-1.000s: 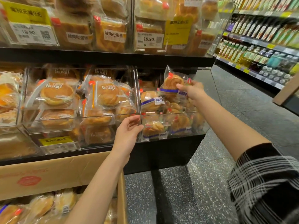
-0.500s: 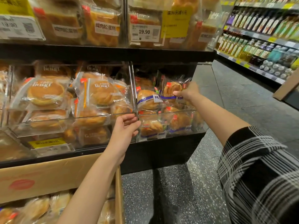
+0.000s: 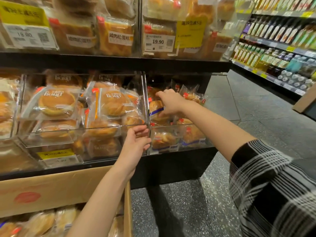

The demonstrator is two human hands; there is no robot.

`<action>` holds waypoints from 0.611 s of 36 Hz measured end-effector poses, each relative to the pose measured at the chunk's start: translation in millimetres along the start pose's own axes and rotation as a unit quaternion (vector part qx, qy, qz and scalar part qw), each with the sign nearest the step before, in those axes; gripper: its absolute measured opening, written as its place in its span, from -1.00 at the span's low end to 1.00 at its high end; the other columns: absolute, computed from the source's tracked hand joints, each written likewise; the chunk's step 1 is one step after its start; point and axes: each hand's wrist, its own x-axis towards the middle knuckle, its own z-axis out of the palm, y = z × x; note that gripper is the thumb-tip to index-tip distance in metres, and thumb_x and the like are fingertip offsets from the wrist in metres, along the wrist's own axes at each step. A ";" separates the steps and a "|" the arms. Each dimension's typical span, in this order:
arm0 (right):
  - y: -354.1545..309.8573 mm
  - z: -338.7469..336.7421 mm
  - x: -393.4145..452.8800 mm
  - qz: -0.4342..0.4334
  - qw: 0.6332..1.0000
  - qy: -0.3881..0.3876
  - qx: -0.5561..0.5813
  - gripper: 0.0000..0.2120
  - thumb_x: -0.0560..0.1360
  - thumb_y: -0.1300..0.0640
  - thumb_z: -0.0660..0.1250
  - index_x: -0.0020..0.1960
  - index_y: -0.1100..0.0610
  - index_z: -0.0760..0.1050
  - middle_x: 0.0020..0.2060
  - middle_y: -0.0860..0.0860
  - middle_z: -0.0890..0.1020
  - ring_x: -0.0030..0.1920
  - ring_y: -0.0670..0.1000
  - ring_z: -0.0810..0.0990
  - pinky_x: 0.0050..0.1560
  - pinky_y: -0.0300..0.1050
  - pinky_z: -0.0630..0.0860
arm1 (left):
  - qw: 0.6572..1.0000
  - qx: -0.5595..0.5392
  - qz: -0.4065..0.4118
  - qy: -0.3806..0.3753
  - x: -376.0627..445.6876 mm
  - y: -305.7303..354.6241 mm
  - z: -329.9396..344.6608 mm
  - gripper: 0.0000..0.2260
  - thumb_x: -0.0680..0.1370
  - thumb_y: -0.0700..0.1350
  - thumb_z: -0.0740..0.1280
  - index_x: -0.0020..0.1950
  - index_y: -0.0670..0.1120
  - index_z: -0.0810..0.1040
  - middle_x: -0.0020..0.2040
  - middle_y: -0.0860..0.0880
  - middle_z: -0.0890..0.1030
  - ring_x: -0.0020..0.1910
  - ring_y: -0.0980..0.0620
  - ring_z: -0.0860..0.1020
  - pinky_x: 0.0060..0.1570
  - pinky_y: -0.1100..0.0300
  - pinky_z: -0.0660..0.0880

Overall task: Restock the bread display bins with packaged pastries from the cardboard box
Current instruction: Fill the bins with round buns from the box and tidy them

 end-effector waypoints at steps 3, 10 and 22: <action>-0.4 -5.8 8.2 0.009 1.000 0.001 -0.016 -0.14 0.33 -0.04 0.55 0.48 0.14 0.19 0.35 0.14 0.39 0.38 0.17 0.30 0.35 0.10 0.36 | 1.000 0.013 0.009 -0.001 1.7 -0.5 -0.4 -0.69 0.55 -0.36 0.24 0.10 0.06 0.42 0.16 -0.01 0.51 0.15 0.10 0.49 0.18 0.12 0.48; -1.8 -1.8 5.9 -0.013 0.987 0.125 -0.101 -0.43 0.39 0.01 0.48 0.32 0.12 0.38 0.21 0.09 0.43 0.25 0.11 0.35 0.22 0.06 0.38 | 1.000 0.023 0.009 -0.013 1.7 -0.6 -2.5 -0.68 0.56 -0.34 0.24 0.22 0.00 0.39 0.17 0.01 0.50 0.18 0.12 0.48 0.17 0.15 0.48; -10.1 21.3 -0.1 0.045 0.980 0.185 -0.053 -0.33 0.36 0.10 0.52 0.37 0.11 0.28 0.26 0.11 0.38 0.27 0.12 0.34 0.04 -0.05 0.49 | 0.996 0.071 0.011 -0.051 -2.8 4.9 -8.0 -0.68 0.56 -0.27 0.29 0.20 0.08 0.35 0.16 0.08 0.47 0.18 0.17 0.46 0.22 0.13 0.45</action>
